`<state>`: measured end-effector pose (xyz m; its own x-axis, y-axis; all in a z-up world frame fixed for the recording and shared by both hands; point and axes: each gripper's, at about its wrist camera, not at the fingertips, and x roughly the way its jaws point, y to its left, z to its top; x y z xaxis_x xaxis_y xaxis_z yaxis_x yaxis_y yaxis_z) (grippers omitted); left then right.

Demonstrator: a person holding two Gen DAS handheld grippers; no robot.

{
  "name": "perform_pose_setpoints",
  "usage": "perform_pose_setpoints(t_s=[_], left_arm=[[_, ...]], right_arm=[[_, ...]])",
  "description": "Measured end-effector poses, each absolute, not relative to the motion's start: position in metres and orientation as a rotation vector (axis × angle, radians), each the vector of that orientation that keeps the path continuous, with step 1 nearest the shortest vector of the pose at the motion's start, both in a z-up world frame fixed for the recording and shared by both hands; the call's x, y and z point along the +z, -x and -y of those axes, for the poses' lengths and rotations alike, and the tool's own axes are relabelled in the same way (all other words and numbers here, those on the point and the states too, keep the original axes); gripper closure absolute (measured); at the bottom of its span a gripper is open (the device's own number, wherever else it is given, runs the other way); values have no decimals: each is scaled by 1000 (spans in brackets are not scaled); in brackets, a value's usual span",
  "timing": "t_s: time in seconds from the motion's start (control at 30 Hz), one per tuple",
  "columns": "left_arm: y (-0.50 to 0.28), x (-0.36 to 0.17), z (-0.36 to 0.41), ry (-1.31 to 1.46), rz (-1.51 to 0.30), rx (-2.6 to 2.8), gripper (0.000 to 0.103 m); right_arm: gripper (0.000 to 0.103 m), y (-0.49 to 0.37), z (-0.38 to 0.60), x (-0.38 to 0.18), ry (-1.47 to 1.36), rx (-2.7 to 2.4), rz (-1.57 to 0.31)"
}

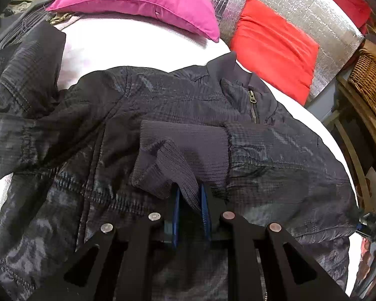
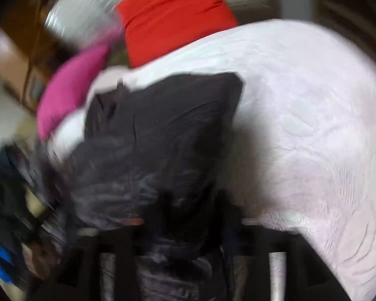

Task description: Fold large clothes

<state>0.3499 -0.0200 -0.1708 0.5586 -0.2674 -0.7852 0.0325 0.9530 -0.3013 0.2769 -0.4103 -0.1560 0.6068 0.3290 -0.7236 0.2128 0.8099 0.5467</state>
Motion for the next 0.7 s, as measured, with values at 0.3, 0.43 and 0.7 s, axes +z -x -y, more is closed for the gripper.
perform_pose_setpoints(t_s=[0.3,0.43,0.7], left_arm=[[-347,-173,16,279,-960,-199,84],[-350,-175,14,293,-962,-206,83],[-352,-175,17,277,-964,-197,83]], right_arm=[[91,-335,410,-157,-638,69,-987],[86,-331,400,-150,-520,-18,-978],[28,-281,381,-128,-503,-22,-938]])
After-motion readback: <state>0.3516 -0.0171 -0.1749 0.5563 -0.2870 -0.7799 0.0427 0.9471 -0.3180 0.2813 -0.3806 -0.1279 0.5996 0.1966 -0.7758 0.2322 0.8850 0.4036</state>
